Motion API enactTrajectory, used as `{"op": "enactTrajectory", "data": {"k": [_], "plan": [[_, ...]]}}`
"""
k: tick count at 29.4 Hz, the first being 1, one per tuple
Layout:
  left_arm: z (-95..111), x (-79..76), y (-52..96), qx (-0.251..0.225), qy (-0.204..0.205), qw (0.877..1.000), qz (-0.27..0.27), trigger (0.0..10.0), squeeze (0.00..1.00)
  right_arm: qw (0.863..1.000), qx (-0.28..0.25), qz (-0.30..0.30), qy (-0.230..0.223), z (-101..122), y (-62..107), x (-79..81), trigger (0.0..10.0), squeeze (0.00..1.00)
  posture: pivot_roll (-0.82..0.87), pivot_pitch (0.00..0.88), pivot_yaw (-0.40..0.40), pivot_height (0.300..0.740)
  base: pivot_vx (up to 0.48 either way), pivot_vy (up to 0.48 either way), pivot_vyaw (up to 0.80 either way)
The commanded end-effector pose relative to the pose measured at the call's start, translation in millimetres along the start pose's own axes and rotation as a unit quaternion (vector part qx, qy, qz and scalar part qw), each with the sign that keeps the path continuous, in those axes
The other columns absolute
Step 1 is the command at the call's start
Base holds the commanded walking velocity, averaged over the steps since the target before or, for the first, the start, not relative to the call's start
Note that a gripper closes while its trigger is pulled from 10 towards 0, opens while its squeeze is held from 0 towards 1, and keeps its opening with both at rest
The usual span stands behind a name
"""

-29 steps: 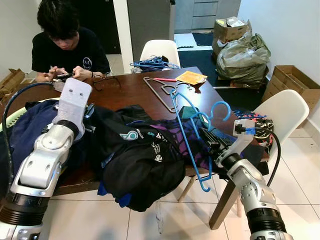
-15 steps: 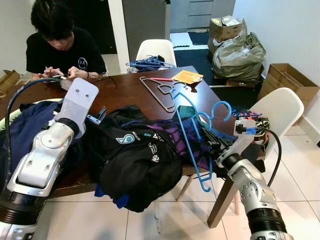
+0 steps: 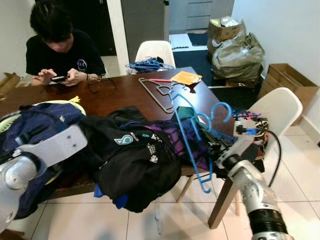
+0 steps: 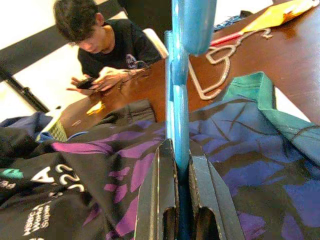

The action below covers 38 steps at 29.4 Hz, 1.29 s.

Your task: Hang hanger

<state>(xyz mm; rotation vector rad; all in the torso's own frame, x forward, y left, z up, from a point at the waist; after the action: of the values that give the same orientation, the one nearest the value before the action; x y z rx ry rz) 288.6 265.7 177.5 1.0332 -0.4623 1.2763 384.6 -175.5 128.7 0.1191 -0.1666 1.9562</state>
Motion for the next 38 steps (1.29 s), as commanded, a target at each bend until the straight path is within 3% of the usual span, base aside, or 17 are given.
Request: {"op": "enactTrajectory", "data": {"k": [1, 3, 4, 5, 8, 12, 18, 22, 28, 32, 38], "plan": [[1, 7.0, 4.8, 0.004, -0.016, 1.000, 0.004, 10.0, 0.00, 1.000, 0.004, 0.007, -0.010, -3, -1.9, 4.3, 10.0, 0.00, 0.05, 0.000, 0.022, 0.731, 0.000, 0.000, 0.00], [-2, -1.4, 5.0, 0.006, -0.007, 1.000, -0.013, 10.0, 0.00, 1.000, 0.005, 0.008, -0.011, -4, -2.4, 4.6, 10.0, 0.00, 0.05, 0.000, 0.023, 0.731, 0.000, 0.000, 0.00], [-2, -12.6, 4.4, 0.006, 0.012, 1.000, -0.028, 10.0, 0.00, 1.000, 0.005, 0.009, -0.010, -4, -2.7, 5.2, 10.0, 0.00, 0.05, 0.000, 0.023, 0.731, 0.000, 0.000, 0.00], [-2, -12.6, 4.4, 0.006, 0.012, 1.000, -0.028, 10.0, 0.00, 1.000, 0.005, 0.009, -0.010, -4, -2.7, 5.2, 10.0, 0.00, 0.05, 0.000, 0.023, 0.731, 0.000, 0.000, 0.00], [-12, -39.1, -0.8, 0.019, 0.020, 0.998, -0.056, 10.0, 0.00, 1.000, 0.005, 0.008, -0.010, -4, -3.2, 5.4, 10.0, 0.00, 0.05, 0.000, 0.028, 0.731, 0.000, 0.000, 0.00], [-24, -53.5, -10.4, 0.019, 0.014, 0.999, -0.048, 10.0, 0.00, 1.000, 0.004, 0.007, -0.009, -3, -3.8, 5.7, 10.0, 0.00, 0.04, 0.000, 0.029, 0.731, 0.000, 0.000, 0.00], [-27, -60.8, -17.0, 0.007, 0.030, 0.999, -0.030, 10.0, 0.00, 1.000, 0.004, 0.007, -0.007, -3, -4.1, 5.8, 10.0, 0.00, 0.04, 0.000, 0.030, 0.731, 0.000, 0.000, 0.00], [-27, -62.0, -24.5, -0.019, 0.004, 1.000, -0.002, 10.0, 0.00, 1.000, 0.003, 0.007, -0.005, -2, -4.4, 6.0, 10.0, 0.00, 0.03, 0.000, 0.029, 0.731, 0.000, 0.000, 0.00], [-22, -64.7, -28.6, -0.037, 0.001, 0.999, 0.006, 10.0, 0.00, 1.000, 0.001, 0.006, -0.004, -2, -3.4, 4.9, 10.0, 0.00, 0.02, 0.000, 0.033, 0.731, 0.000, 0.000, 0.00], [-18, -69.5, -31.2, -0.056, 0.005, 0.998, 0.006, 10.0, 0.00, 1.000, 0.000, 0.004, -0.004, -1, -2.5, 3.9, 10.0, 0.00, 0.02, 0.000, 0.033, 0.731, 0.000, 0.000, 0.00], [-16, -62.2, -37.7, -0.091, 0.032, 0.995, 0.034, 10.0, 0.00, 1.000, 0.000, 0.002, -0.003, 0, -2.2, 2.8, 10.0, 0.00, 0.02, 0.000, 0.032, 0.731, 0.000, 0.000, 0.00]]}}
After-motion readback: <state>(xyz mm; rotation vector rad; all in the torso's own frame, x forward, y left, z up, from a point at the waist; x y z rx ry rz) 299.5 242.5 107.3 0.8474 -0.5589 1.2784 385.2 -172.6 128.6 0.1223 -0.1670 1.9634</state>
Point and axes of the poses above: a point about 5 cm out from each wrist's last joint towards the gripper, its own y axis pointing back from the gripper into the wrist, its own z axis along the axis of the wrist's last joint, x = y × z, the point moved 6 cm from there along -y, pointing out of the wrist towards the gripper, and after that the axes turned 14 degrees about y, right-handed, at the moved point
